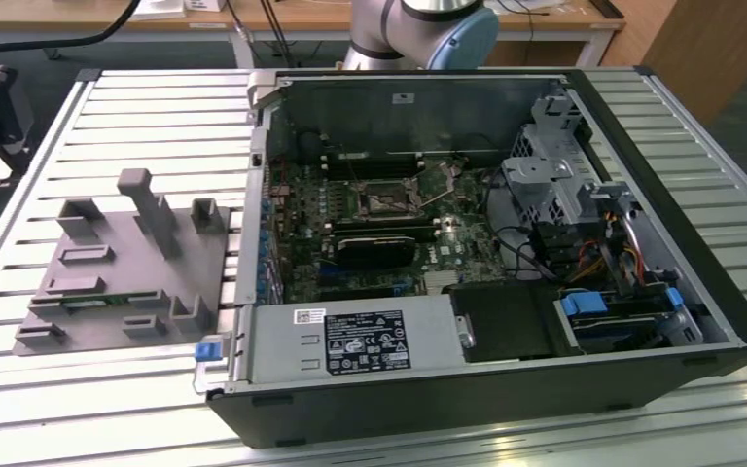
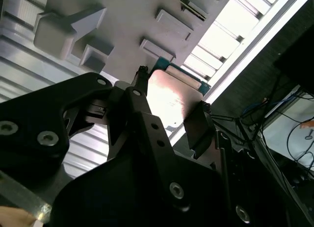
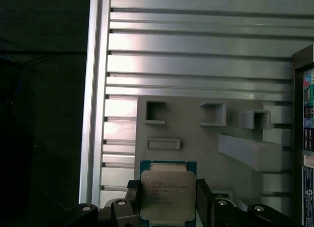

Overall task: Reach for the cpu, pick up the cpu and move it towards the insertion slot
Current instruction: 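Pick up the cpu and move it towards the insertion slot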

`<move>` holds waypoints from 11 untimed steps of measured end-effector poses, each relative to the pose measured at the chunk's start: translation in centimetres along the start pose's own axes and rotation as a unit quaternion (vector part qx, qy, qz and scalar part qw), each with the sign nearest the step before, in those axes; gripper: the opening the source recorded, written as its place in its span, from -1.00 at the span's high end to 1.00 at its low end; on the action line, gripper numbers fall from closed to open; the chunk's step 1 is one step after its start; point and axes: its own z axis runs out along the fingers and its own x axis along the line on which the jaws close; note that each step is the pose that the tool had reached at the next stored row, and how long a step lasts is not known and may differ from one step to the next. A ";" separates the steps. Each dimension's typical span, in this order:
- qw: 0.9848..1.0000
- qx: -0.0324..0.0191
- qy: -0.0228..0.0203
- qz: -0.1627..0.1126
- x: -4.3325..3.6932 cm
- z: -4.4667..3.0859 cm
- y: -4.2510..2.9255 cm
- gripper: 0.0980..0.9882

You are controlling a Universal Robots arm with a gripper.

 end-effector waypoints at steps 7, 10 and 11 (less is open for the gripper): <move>1.000 0.000 0.000 0.000 0.01 -1.20 0.08 0.00; 1.000 0.000 0.000 0.000 0.01 -1.74 0.13 0.00; 1.000 0.000 0.000 0.000 0.01 -1.89 0.14 0.00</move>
